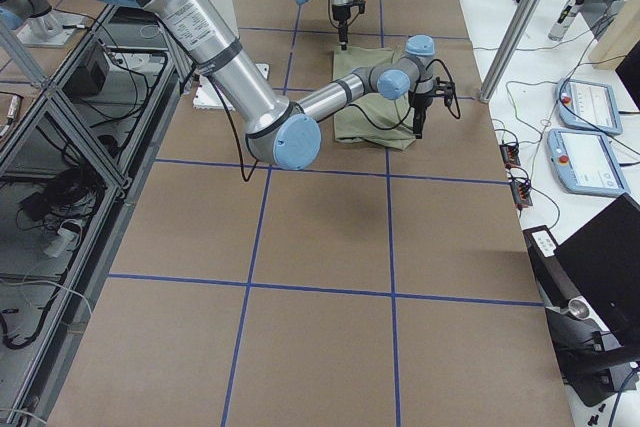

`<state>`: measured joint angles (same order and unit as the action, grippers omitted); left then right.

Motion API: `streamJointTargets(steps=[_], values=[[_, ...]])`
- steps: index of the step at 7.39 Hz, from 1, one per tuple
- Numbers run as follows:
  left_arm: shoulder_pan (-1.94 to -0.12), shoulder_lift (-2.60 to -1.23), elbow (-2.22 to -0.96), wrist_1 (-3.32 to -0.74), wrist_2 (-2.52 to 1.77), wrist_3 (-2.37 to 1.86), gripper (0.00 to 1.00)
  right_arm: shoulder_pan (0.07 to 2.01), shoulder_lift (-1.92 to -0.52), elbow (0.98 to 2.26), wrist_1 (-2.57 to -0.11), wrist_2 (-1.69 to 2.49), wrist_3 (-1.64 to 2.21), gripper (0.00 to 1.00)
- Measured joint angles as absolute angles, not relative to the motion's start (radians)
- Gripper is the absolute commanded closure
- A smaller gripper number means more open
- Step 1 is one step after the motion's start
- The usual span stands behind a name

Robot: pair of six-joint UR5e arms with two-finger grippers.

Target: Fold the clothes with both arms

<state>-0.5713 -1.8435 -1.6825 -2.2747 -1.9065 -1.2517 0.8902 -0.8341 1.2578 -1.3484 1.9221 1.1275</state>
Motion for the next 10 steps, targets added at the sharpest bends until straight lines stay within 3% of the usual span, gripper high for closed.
streamJointTargets(steps=[1, 2, 3, 7, 10], values=[[-0.555, -1.846, -1.678, -2.277, -1.896, -1.262, 0.48, 0.890, -0.834, 1.258, -1.348, 1.922, 1.128, 0.00], [-0.547, -1.846, -1.677, -2.278, -1.892, -1.267, 0.86, 0.891, -0.834, 1.258, -1.348, 1.922, 1.128, 0.00], [-0.544, -1.846, -1.677, -2.278, -1.892, -1.271, 1.00, 0.891, -0.834, 1.258, -1.348, 1.923, 1.129, 0.00], [-0.559, -1.823, -1.697, -2.275, -1.896, -1.256, 1.00, 0.891, -0.841, 1.259, -1.348, 1.922, 1.129, 0.00], [-0.765, -1.783, -1.618, -2.266, -1.900, -0.917, 1.00, 0.890, -0.842, 1.259, -1.348, 1.922, 1.129, 0.00]])
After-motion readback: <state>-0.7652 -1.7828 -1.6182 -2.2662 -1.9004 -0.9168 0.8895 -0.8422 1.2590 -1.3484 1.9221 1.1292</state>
